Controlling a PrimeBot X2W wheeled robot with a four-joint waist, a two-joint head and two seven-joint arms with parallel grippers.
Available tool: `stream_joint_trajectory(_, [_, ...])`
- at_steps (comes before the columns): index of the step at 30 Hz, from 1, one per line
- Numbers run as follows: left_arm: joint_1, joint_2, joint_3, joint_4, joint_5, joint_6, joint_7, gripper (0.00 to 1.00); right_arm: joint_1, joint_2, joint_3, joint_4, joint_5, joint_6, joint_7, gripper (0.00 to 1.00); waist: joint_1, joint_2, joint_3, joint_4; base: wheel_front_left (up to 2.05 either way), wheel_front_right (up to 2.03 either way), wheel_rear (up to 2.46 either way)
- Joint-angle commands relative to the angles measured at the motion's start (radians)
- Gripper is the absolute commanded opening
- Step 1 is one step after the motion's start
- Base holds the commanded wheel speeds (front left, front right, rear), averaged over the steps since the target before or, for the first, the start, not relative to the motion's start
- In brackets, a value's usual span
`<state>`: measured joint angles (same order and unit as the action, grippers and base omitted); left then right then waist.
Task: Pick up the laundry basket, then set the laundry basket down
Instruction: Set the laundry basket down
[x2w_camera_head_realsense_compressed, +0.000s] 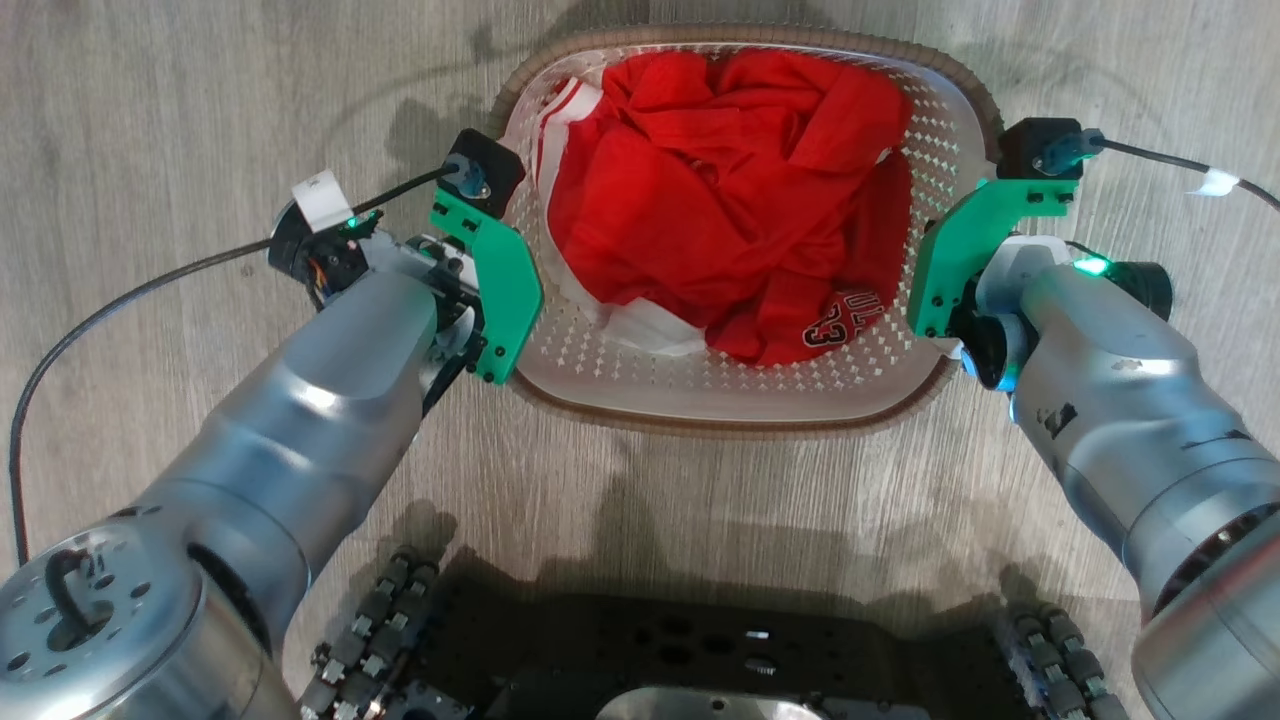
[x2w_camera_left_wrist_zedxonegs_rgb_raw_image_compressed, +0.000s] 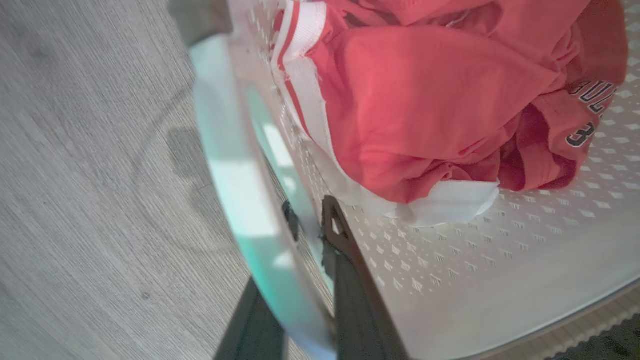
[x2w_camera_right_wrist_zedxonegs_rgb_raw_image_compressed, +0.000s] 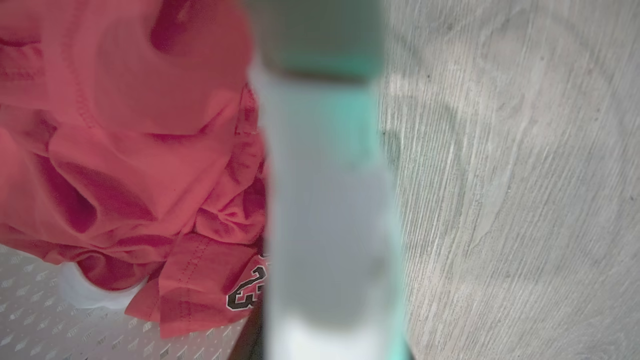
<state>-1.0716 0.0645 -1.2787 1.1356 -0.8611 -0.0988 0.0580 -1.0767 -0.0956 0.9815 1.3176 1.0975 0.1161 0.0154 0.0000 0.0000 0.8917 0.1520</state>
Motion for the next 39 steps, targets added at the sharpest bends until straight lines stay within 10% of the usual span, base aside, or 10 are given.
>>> stream_joint_trajectory(1, [-0.005,-0.014,-0.001,-0.045,0.021,-0.006,-0.018,0.00,0.042,0.045,-0.003,-0.027,-0.018,0.015,-0.012,0.00,0.0000,0.0000,0.006,0.000,0.00,0.00,0.00])
stream_joint_trajectory(7, [-0.002,-0.014,-0.001,-0.047,0.019,0.024,-0.039,0.00,0.047,0.041,-0.048,-0.027,-0.058,0.015,0.005,0.00,0.0000,0.0000,0.014,0.000,0.00,0.00,0.00])
stream_joint_trajectory(8, [-0.002,-0.014,0.000,-0.049,0.011,0.032,-0.042,0.00,0.048,0.037,-0.056,-0.027,-0.068,0.015,0.009,0.19,0.0000,0.0000,0.015,0.001,0.00,0.00,0.00])
stream_joint_trajectory(9, [-0.001,-0.014,0.002,-0.049,0.001,0.041,-0.039,0.10,0.049,0.034,-0.062,-0.027,-0.081,0.015,0.011,0.81,0.0000,0.0000,0.016,0.002,0.00,0.00,0.00])
stream_joint_trajectory(10, [-0.001,-0.014,0.002,-0.049,-0.007,0.045,-0.029,0.36,0.049,0.032,-0.071,-0.027,-0.092,0.015,0.011,1.00,0.0000,0.0000,0.016,0.003,0.00,0.00,0.00])
stream_joint_trajectory(12, [-0.003,-0.014,0.002,-0.047,-0.016,0.063,-0.017,1.00,0.052,0.030,-0.095,-0.027,-0.107,0.015,0.012,1.00,0.0000,0.0000,0.016,0.007,0.00,0.00,0.00])
stream_joint_trajectory(39, [0.063,-0.014,-0.001,-0.031,-0.018,0.124,0.001,1.00,0.127,0.044,-0.366,-0.027,-0.402,0.015,0.101,1.00,0.0000,0.0000,-0.130,0.011,0.00,0.00,0.00])
